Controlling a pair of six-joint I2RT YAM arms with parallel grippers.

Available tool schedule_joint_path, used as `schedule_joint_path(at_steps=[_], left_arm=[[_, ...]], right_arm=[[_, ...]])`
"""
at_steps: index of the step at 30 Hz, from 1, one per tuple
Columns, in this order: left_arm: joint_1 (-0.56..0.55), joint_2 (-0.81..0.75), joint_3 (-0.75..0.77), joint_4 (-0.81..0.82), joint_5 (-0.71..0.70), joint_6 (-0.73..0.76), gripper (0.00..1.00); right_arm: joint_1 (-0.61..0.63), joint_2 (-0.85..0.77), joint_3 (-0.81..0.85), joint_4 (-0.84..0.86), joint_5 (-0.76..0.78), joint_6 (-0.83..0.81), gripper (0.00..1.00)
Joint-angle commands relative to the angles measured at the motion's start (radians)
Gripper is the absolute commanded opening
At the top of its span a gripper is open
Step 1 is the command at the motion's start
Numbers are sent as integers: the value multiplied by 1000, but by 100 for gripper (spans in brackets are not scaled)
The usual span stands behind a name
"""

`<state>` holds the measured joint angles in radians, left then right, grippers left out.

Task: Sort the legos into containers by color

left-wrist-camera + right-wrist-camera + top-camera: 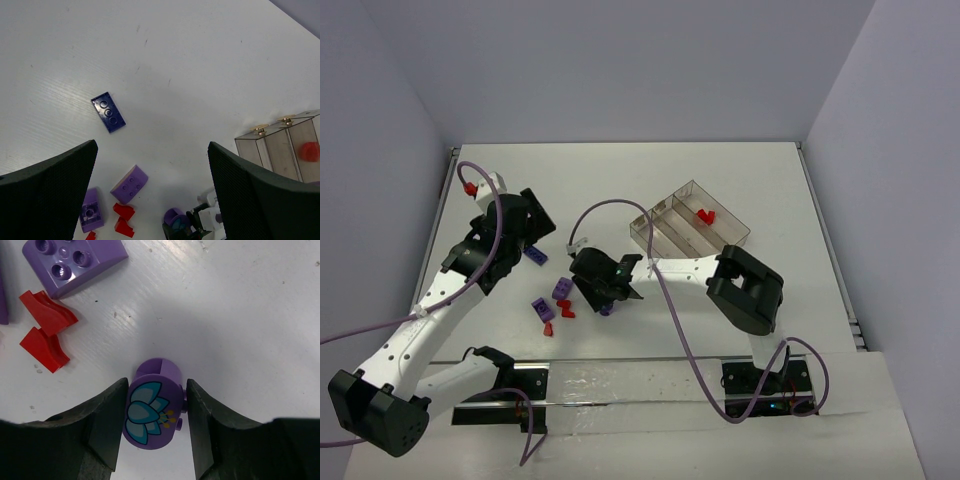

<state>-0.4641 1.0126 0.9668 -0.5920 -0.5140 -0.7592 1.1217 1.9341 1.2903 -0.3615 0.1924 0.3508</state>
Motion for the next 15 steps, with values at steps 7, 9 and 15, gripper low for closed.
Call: schedule_joint_path(at_steps=[7,9,15], left_arm=[[-2,-8,16,33,3,3,99],[-2,-7,19,34,4,4,99],[-2,-4,32,24,1,4,99]], right_arm=[[-111,-247,20,-10,101,-17,40],[-197,-286,11,-6,108,-23,40],[-421,-336,-2,3,137,-7,40]])
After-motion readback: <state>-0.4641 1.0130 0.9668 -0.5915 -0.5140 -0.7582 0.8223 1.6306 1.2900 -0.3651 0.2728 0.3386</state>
